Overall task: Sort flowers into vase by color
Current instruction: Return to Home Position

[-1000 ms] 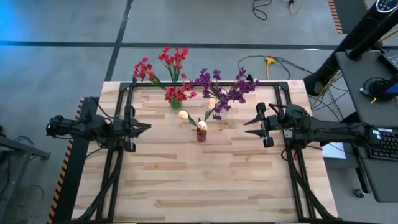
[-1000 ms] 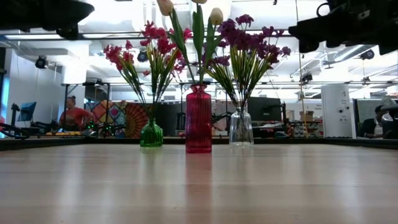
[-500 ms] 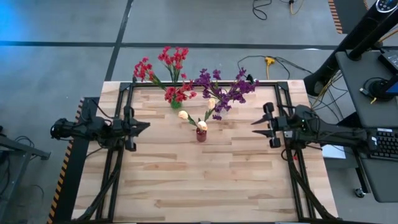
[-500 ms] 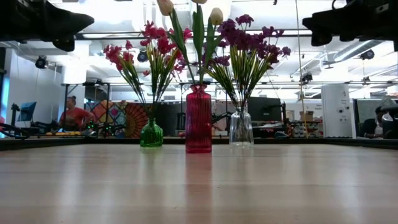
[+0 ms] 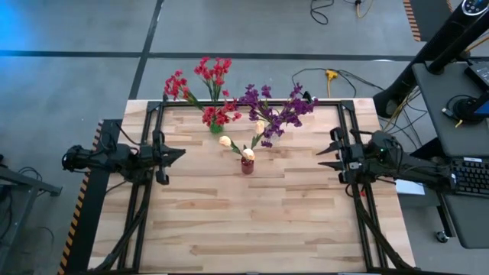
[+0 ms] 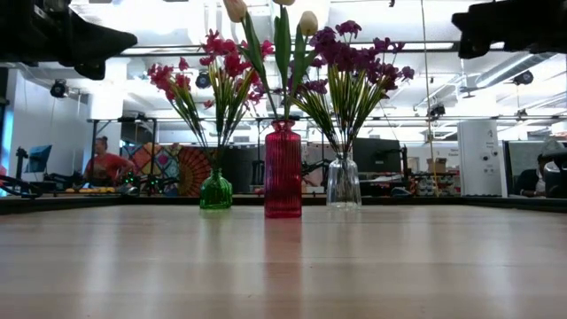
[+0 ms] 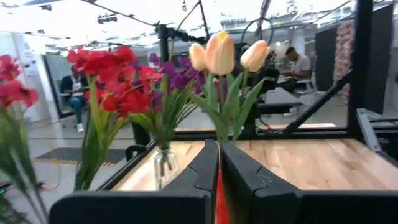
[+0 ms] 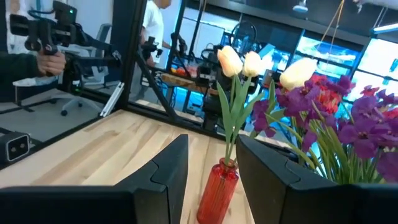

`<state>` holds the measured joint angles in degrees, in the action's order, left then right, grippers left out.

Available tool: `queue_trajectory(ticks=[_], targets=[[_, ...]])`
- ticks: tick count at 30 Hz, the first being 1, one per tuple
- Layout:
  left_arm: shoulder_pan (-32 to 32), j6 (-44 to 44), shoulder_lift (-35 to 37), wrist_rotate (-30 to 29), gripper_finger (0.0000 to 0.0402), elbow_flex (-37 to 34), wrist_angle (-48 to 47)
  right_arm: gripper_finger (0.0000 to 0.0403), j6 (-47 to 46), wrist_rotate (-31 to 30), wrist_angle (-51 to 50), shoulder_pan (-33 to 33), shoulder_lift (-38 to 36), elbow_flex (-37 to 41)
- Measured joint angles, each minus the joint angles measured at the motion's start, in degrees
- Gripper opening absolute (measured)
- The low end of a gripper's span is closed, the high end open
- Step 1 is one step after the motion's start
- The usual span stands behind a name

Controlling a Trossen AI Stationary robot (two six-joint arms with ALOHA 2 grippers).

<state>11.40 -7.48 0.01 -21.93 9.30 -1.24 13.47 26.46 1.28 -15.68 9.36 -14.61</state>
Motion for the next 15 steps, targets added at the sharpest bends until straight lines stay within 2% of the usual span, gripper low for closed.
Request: queue_trajectory(ticks=[8,15], targets=[[0.0,-1.9,-0.1,-1.7,0.0000,-0.1,-0.3,0.0127,-1.9,1.4,-3.7,0.0,-9.0,0.6],[0.0,-0.3,-0.3,-2.1,0.0000,-0.1,-0.2,0.0127,-1.9,3.8,-1.1,0.0,-8.7,2.5]])
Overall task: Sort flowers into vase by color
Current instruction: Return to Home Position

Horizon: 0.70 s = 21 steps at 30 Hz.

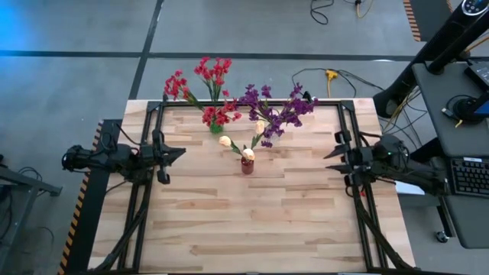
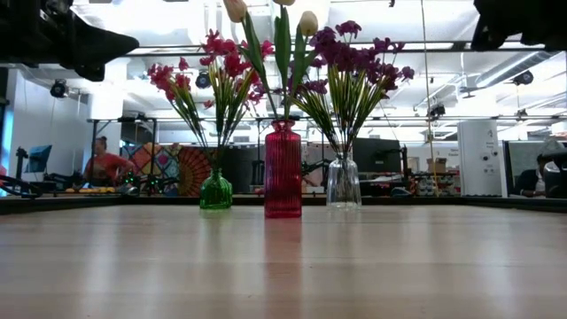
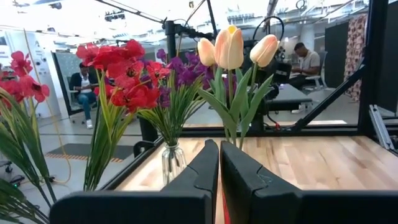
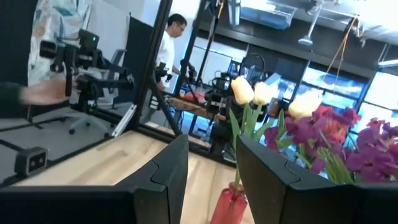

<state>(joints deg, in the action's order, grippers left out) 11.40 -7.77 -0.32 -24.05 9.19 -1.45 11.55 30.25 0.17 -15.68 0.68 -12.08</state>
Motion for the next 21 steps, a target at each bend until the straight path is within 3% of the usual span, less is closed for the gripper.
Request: queue_trajectory(ticks=[13,21], targets=[[0.0,0.1,-0.7,0.1,0.0000,0.0,0.1,0.0127,6.8,-0.2,8.5,0.0,0.3,8.1],[0.0,0.2,-1.0,0.1,0.0000,0.0,0.1,0.0127,1.1,-0.3,2.4,0.0,0.6,10.6]])
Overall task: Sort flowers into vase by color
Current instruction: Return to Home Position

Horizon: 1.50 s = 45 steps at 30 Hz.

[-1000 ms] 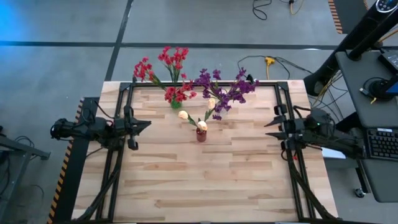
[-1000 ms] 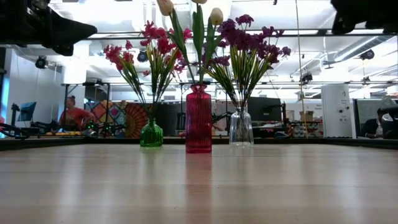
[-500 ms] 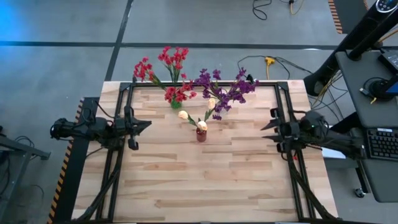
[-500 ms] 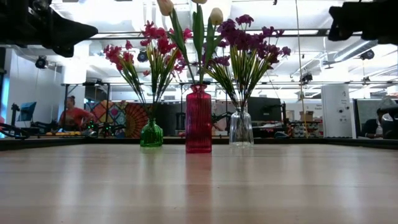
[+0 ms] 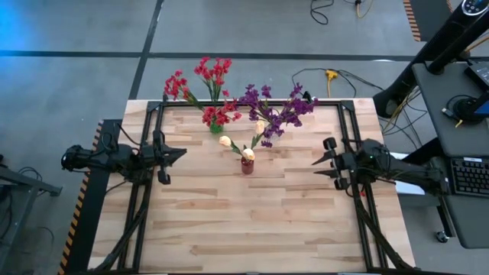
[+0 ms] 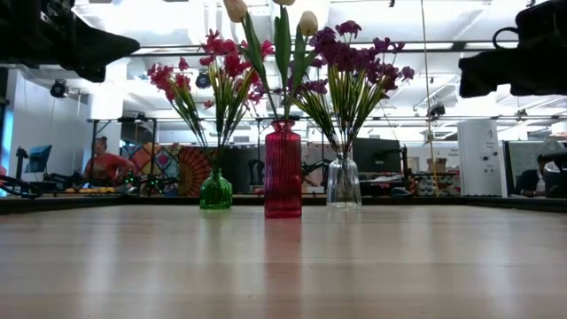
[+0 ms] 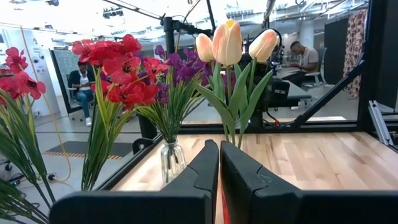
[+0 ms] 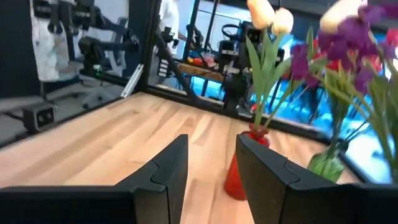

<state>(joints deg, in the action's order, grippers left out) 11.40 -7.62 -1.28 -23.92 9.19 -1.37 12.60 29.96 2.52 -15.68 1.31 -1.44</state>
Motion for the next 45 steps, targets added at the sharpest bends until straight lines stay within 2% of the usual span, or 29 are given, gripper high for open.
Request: queue_trajectory(ticks=[7,14,18,30,38,45], targets=[[0.0,0.0,0.0,0.0,0.0000,0.0,0.0,0.0127,-10.1,0.0,1.2,0.0,1.9,0.0],[0.0,0.0,-0.2,0.0,0.0000,0.0,0.0,0.0127,-7.0,-0.3,3.6,0.1,3.0,0.7],[0.0,0.0,-0.2,0.0,0.0000,0.0,0.0,0.0127,-6.5,-2.5,3.2,1.0,4.1,0.7],[0.0,0.0,-0.2,0.0,0.0000,0.0,0.0,0.0127,-1.1,-4.5,1.4,6.4,-1.2,0.8],[0.0,0.0,-0.2,0.1,0.0000,0.0,0.0,0.0128,-2.4,-4.6,1.3,10.6,-1.3,0.8],[0.0,0.0,-0.2,0.1,0.0000,0.0,0.0,0.0128,-2.1,-4.6,1.3,10.8,-0.4,0.8]])
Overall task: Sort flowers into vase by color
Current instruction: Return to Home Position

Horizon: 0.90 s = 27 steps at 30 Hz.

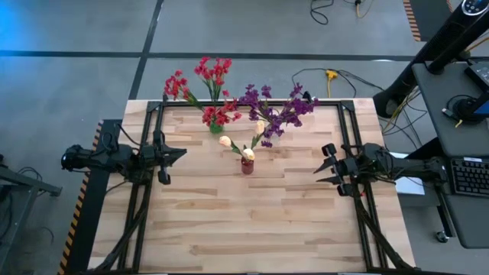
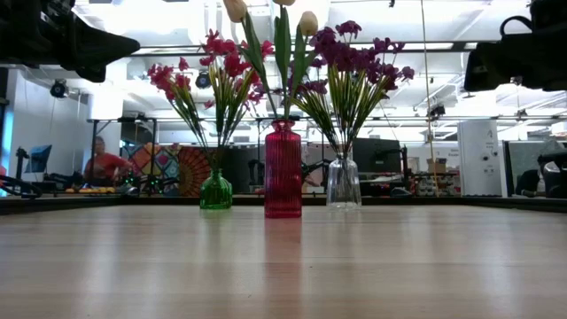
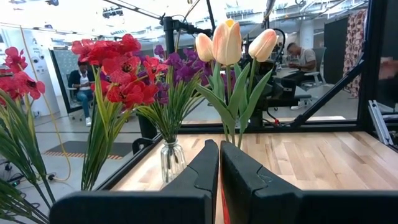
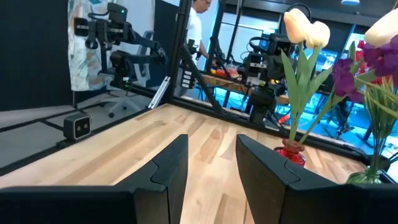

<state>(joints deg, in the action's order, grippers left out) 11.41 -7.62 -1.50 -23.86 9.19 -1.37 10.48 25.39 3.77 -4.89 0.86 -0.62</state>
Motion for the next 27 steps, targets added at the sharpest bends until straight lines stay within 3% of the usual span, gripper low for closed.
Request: queue_trajectory(ticks=[27], targets=[[0.0,0.0,0.0,0.0,0.0000,0.0,0.0,0.0128,0.0,0.0,0.0,0.0,1.2,0.0]])
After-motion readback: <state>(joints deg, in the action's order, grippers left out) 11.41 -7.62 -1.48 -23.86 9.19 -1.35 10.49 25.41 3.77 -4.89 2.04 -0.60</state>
